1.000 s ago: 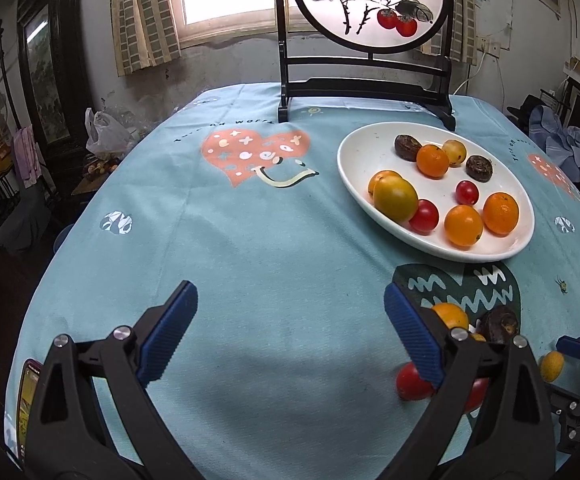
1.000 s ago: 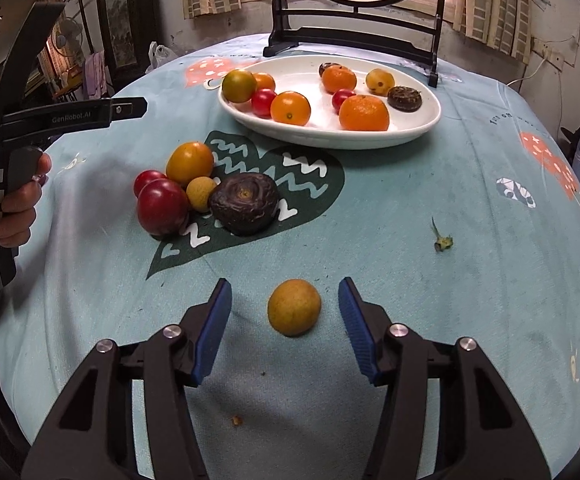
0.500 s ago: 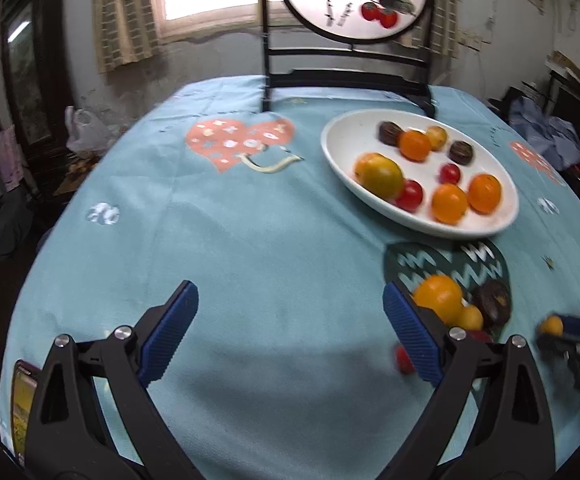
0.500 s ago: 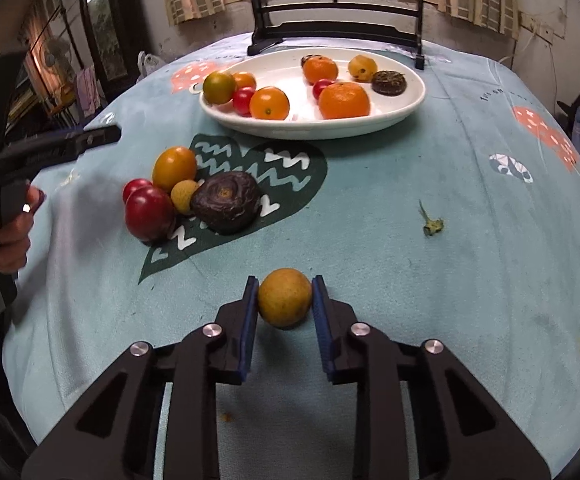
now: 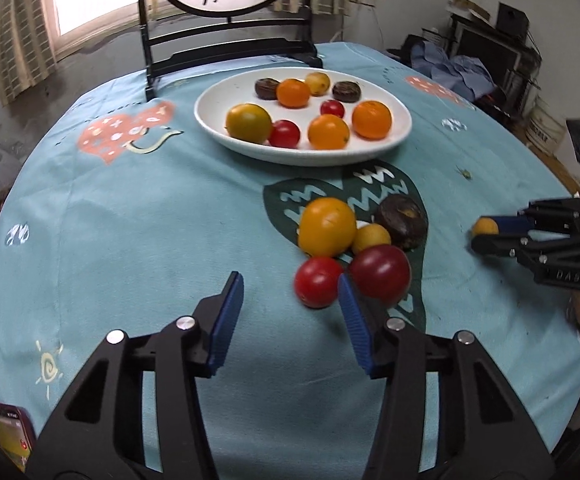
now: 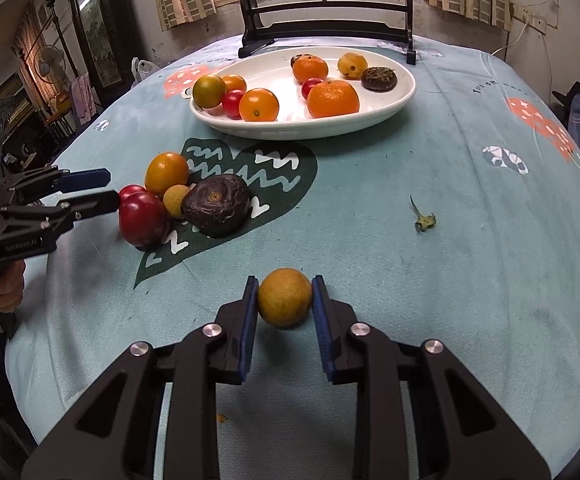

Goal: Organize fruits
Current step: 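Grasp a red cherry tomato with the left tool while the right tool carries the yellow fruit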

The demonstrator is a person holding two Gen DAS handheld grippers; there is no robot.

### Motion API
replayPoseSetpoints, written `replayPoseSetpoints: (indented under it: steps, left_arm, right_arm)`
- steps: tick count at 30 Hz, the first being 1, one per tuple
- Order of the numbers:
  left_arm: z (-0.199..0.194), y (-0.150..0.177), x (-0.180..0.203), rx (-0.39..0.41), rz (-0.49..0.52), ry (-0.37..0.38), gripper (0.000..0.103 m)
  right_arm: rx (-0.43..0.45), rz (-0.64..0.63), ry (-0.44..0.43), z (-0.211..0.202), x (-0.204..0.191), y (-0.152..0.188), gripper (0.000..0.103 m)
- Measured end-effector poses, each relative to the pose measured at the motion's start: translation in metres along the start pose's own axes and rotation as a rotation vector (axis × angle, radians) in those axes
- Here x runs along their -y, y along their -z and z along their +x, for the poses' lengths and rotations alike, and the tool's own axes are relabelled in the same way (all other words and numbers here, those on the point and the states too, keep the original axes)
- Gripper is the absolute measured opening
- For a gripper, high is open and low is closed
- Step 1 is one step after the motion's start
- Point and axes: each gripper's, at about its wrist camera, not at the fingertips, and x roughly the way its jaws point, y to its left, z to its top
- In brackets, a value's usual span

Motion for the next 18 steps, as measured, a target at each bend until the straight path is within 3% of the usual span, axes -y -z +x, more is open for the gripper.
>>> replayPoseSetpoints:
  steps: [5,14,18]
  left_arm:
    - [0.007,-0.002,0.004,-0.009,0.035,0.008,0.047]
    - [0.025,-0.011,-0.002,-0.067,0.041,0.132,0.045]
    - [0.034,-0.014,0.004,-0.086,0.048,0.140,0.043]
  right_arm:
    - [-0.002,0.008,0.000,0.000,0.001,-0.001,0.027]
    - [-0.001,0.012,0.002,0.000,0.001,-0.001,0.027]
    - [-0.001,0.017,0.000,0.000,0.002,-0.001,0.027]
